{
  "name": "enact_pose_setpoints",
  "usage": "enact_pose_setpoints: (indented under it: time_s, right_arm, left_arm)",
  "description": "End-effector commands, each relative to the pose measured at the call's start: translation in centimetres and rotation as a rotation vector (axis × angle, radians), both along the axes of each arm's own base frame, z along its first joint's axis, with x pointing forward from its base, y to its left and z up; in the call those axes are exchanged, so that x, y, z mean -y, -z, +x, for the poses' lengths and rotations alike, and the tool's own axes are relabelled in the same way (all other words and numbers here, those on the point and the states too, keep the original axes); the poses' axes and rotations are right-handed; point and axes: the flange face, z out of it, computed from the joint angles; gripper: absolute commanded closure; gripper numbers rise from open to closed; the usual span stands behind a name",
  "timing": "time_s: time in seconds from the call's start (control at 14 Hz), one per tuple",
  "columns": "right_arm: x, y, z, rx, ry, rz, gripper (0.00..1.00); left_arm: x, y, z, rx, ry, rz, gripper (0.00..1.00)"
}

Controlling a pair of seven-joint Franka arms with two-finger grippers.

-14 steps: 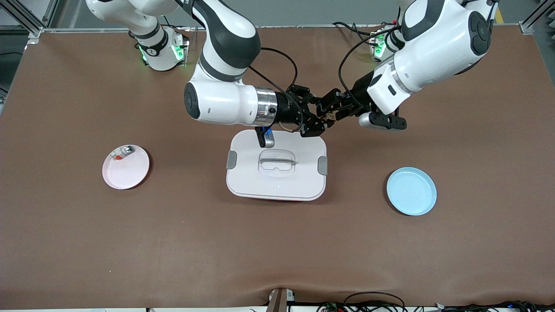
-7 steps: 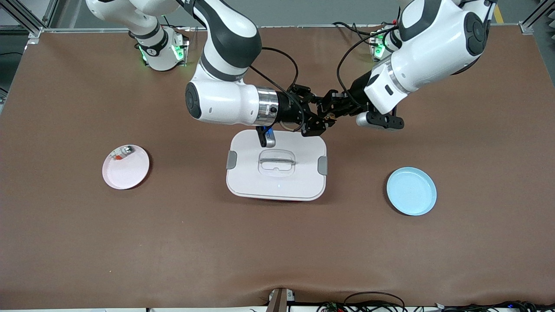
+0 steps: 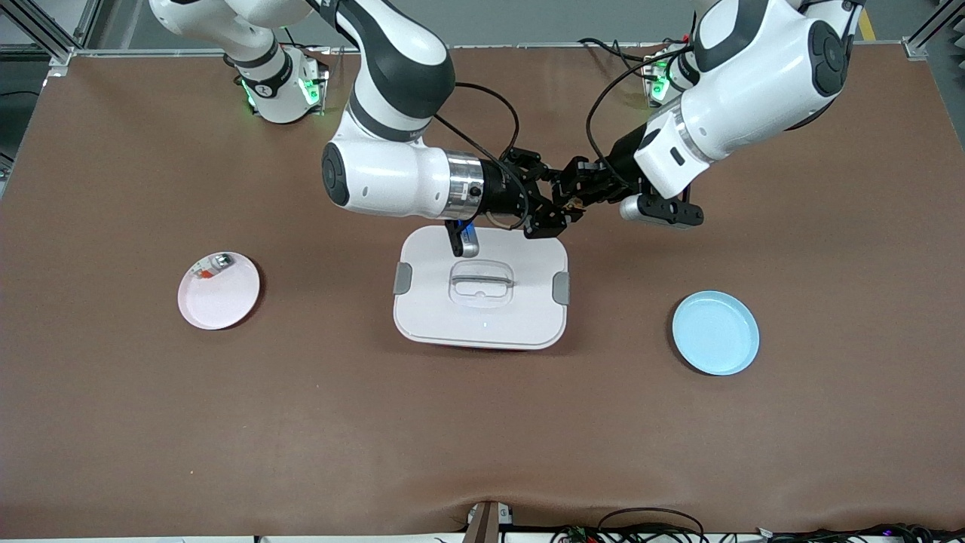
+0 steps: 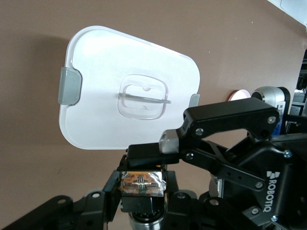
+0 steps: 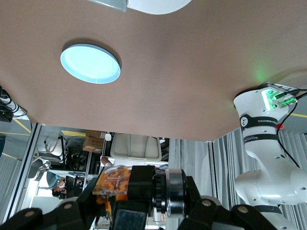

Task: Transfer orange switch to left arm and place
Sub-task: 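Grasp the switch with the left gripper above the white box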

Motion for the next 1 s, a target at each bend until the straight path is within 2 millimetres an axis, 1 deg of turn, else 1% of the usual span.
enact_pose_setpoints:
  time_s: [0.0, 0.07, 0.14, 0.22, 0.29, 0.43, 0.57, 0.72, 0.79, 0.93]
  right_arm:
    - [-0.5, -0.6, 0.2, -0.012, -0.001, 0.015, 0.6]
    - [-0.5, -0.6, 0.2, -0.012, -0.002, 0.014, 0.44]
    - [-0.5, -0.6, 0.2, -0.012, -0.002, 0.014, 0.35]
    - [-0.5, -0.6, 0.2, -0.013, -0.001, 0.014, 0.16]
    - [-0.5, -0.6, 0.2, -0.013, -0.001, 0.014, 0.01]
    - [-0.4, -0.7, 0.3, -0.012, 0.001, 0.015, 0.0]
    - [-0.4, -0.7, 0.3, -0.011, 0.0, 0.015, 0.0]
    - [-0.1, -0.6, 0.5, -0.011, 0.001, 0.014, 0.0]
    - [0.4, -0.8, 0.8, -0.009, 0.002, 0.014, 0.0]
    - [1.8, -1.6, 1.8, 0.009, 0.019, 0.013, 0.0]
  left_arm:
    - [-0.9, -0.5, 0.0, 0.073, 0.06, 0.075, 1.0]
    - [-1.2, -0.6, 0.2, 0.089, 0.069, 0.095, 1.0]
    - [-1.4, -0.7, 0.4, 0.097, 0.07, 0.103, 1.0]
    - [-1.5, -0.9, 0.4, 0.103, 0.071, 0.111, 1.0]
    - [-1.7, -0.9, 0.5, 0.114, 0.077, 0.133, 1.0]
    - [-2.0, -1.3, 0.8, 0.15, 0.09, 0.184, 1.0]
    - [-2.2, -1.4, 0.8, 0.169, 0.111, 0.233, 1.0]
    - [-2.8, -1.1, 1.0, 0.194, 0.149, 0.318, 1.0]
    - [-3.5, -0.9, 1.2, 0.22, 0.195, 0.369, 1.0]
    - [-5.3, -0.1, 1.8, 0.224, 0.267, 0.405, 1.0]
